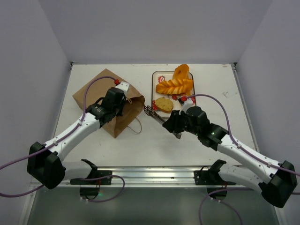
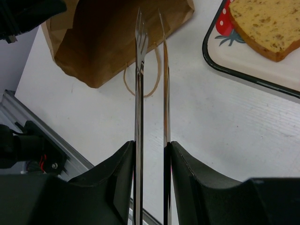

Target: Take the fake bread out of the paper bag

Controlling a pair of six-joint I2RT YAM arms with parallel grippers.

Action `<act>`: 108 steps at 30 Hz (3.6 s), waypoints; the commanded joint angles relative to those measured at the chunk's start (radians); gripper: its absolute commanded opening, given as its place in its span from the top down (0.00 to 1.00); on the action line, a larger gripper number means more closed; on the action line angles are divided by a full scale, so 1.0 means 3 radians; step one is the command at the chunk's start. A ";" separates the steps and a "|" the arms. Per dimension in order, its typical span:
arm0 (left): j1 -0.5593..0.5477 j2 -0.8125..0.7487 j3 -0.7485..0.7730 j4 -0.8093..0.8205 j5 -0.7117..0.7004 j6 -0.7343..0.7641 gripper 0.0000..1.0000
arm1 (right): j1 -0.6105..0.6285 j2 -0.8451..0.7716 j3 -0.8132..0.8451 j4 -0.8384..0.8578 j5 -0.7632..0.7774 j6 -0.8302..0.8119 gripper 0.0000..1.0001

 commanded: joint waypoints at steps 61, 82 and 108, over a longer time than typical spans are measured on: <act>-0.0116 -0.0574 0.0350 -0.0824 -0.0819 -0.0279 1.00 | 0.1155 0.2093 0.0790 0.2213 0.0812 0.0045 0.67; -0.0121 -0.1254 -0.0130 -0.0589 -0.0912 -0.0412 1.00 | 0.1094 0.3193 0.1558 0.2131 0.0741 0.0954 0.63; -0.0121 -0.0769 -0.0176 -0.0113 -0.0804 -0.0504 1.00 | 0.0946 0.3372 0.1046 0.3128 0.0413 0.2335 0.64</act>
